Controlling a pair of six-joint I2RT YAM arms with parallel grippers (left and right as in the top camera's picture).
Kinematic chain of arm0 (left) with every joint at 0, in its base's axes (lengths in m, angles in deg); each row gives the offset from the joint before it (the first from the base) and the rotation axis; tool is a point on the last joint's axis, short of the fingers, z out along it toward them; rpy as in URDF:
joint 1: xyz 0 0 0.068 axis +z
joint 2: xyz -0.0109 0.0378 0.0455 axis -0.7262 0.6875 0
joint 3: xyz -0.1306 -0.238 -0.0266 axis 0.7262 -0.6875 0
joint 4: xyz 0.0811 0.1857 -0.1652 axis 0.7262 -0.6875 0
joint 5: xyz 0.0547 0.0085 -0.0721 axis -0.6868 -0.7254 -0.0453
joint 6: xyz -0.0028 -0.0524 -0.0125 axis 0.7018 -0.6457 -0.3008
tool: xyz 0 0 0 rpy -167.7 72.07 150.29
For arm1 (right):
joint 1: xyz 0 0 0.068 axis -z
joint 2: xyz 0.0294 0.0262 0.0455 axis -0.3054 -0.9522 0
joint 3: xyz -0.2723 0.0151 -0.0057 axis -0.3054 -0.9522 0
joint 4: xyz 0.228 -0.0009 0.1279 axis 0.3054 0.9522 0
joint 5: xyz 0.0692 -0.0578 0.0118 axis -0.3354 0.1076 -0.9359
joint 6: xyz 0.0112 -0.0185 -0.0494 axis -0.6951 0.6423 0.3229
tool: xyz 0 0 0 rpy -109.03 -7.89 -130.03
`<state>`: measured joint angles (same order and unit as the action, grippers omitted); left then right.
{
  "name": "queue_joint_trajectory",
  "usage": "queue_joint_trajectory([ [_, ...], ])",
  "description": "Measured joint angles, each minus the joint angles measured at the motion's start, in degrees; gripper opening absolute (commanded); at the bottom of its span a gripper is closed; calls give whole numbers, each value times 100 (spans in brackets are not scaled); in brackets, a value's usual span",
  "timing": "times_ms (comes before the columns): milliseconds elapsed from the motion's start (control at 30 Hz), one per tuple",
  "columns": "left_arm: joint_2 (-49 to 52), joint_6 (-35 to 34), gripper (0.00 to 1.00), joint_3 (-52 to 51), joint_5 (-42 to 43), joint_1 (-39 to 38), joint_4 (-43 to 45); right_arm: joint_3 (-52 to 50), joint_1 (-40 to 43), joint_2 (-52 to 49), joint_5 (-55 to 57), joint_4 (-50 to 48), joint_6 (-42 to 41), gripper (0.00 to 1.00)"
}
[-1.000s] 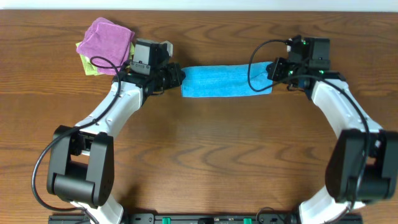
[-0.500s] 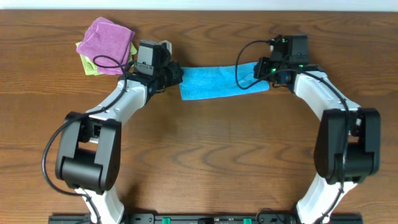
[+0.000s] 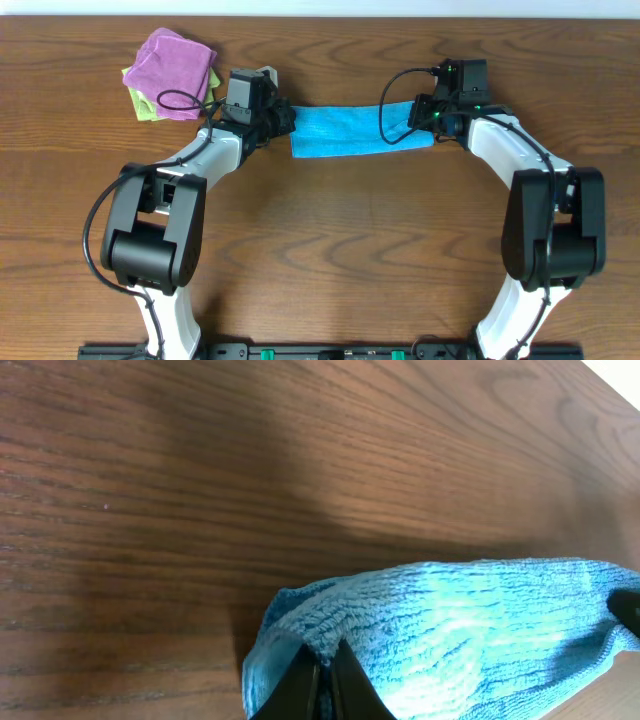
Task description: Fold the cloth
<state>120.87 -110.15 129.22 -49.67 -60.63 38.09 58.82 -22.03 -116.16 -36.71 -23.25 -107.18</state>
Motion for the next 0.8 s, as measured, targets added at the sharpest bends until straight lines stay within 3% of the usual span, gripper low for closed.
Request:
queue_joint_trajectory([
  [467,2,4,8,0,-214,-2,2,0,-2,0,345,-168,0,5],
  [533,2,7,9,0,-232,-2,2,0,-2,0,380,-219,2,9],
  [633,2,17,20,0,-267,0,4,0,-2,0,428,-286,2,22],
  [733,2,31,24,0,-289,0,31,0,-2,0,459,-323,0,38],
  [767,2,35,29,0,-293,0,50,0,-2,0,470,-323,-17,47],
  [800,2,66,39,0,-310,0,72,0,-2,0,472,-321,2,50],
])
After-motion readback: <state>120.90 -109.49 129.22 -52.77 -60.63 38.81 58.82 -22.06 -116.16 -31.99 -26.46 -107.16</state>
